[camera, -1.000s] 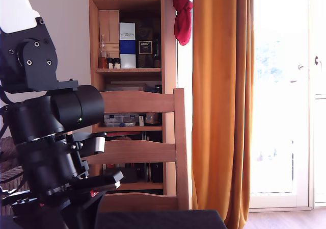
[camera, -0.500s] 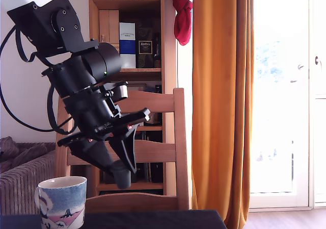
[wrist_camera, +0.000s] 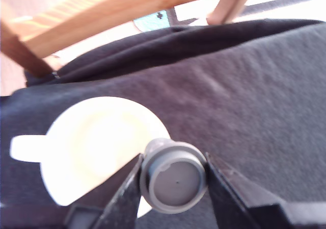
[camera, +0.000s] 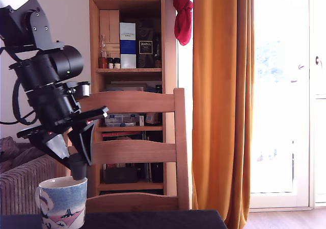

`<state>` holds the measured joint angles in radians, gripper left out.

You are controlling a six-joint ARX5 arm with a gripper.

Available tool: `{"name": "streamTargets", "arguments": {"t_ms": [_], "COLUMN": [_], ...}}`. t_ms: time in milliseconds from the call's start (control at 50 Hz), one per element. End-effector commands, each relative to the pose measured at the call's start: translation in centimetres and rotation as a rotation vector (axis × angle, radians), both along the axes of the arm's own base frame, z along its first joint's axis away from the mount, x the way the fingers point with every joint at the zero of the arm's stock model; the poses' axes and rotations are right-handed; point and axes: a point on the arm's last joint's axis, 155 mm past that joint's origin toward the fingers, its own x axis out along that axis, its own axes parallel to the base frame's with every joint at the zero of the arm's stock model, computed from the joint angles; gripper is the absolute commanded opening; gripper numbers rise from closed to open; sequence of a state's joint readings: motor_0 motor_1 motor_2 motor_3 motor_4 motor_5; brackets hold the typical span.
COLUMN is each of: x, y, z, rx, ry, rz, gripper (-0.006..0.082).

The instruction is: Pick the grey coffee capsule and place it inside the blue coffee cup

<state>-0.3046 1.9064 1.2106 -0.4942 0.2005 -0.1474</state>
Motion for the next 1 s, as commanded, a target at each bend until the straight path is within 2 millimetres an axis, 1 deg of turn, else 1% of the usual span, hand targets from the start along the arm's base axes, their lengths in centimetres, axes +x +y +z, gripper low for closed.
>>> {"name": "streamTargets", "arguments": {"t_ms": [0,160,320,500,520,560,640,660,680,720,900,940,960,980], "x": [0.4,0.5,0.2,-0.8,-0.9,-1.1,-1.2,-1.2,-1.3,-1.3,-1.4,-1.4,-1.4,-1.4], "y": [0.3,2.0,2.9,3.2,3.2,3.4,3.7,3.8,3.9,4.1,4.4,4.4,4.4,4.4], "z": [0.8,0.6,0.3,-0.1,-0.1,-0.2,-0.3,-0.3,-0.3,-0.4,-0.5,-0.4,-0.4,-0.3], "rx": [0.000,0.020,0.042,0.063,0.065,0.070,0.089,0.094,0.099,0.109,0.125,0.126,0.126,0.127], "ry": [-0.022,-0.004,0.013,0.052,0.056,0.062,0.067,0.068,0.070,0.072,0.073,0.072,0.071,0.071], "rz": [-0.006,0.025,0.040,0.027,0.024,0.026,0.031,0.033,0.034,0.037,0.041,0.037,0.034,0.034], "gripper": [0.0216,0.0216,0.0216,0.0234,0.0255,0.0323,0.0533,0.0570,0.0599,0.0625,0.0621,0.0590,0.0559,0.0509]}}
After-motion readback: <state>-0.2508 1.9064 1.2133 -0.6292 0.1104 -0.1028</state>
